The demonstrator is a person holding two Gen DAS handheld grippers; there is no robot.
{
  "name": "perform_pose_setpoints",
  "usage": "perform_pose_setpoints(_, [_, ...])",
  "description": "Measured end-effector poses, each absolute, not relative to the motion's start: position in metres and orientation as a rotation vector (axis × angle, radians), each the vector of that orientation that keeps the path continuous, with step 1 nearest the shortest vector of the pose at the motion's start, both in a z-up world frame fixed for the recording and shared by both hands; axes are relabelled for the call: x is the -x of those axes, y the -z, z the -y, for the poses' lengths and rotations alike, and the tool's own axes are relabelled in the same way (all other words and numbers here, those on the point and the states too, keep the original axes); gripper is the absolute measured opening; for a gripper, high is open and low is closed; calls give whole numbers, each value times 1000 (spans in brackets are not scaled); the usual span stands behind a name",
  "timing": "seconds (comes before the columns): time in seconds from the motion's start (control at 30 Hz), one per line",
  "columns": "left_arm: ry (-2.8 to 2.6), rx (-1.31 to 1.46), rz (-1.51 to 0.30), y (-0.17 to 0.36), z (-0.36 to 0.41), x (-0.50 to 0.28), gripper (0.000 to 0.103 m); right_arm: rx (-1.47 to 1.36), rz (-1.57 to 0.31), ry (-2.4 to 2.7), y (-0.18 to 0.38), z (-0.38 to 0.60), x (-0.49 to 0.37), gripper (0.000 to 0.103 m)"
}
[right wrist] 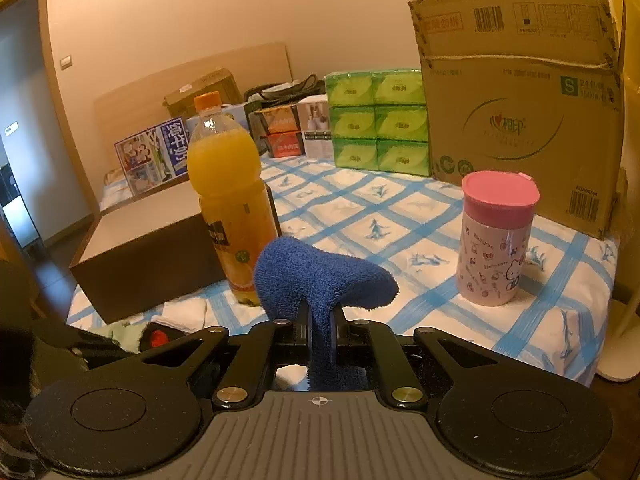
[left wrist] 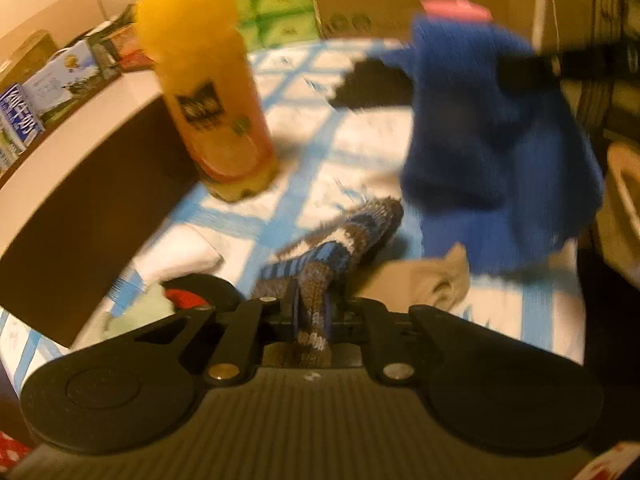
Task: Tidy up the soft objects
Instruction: 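Carry the blue towel and striped sock in both grippers over the box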
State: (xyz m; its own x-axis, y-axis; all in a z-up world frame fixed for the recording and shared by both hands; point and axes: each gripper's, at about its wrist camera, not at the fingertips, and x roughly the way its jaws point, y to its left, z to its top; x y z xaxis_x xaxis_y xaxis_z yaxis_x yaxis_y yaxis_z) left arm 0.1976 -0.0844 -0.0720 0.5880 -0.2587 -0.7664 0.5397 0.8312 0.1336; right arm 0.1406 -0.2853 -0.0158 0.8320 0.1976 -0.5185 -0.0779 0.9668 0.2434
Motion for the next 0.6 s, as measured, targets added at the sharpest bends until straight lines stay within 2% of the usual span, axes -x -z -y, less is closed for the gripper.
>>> perform_pose_setpoints(0.23, [445,-144,-762,22,42,-205,10,-214,-536,-171,-2,290,-149,8])
perform_pose_setpoints(0.6, [350,-30,-660,-42,-6,-219,10,-201,-462,-273,-44,309,-186,8])
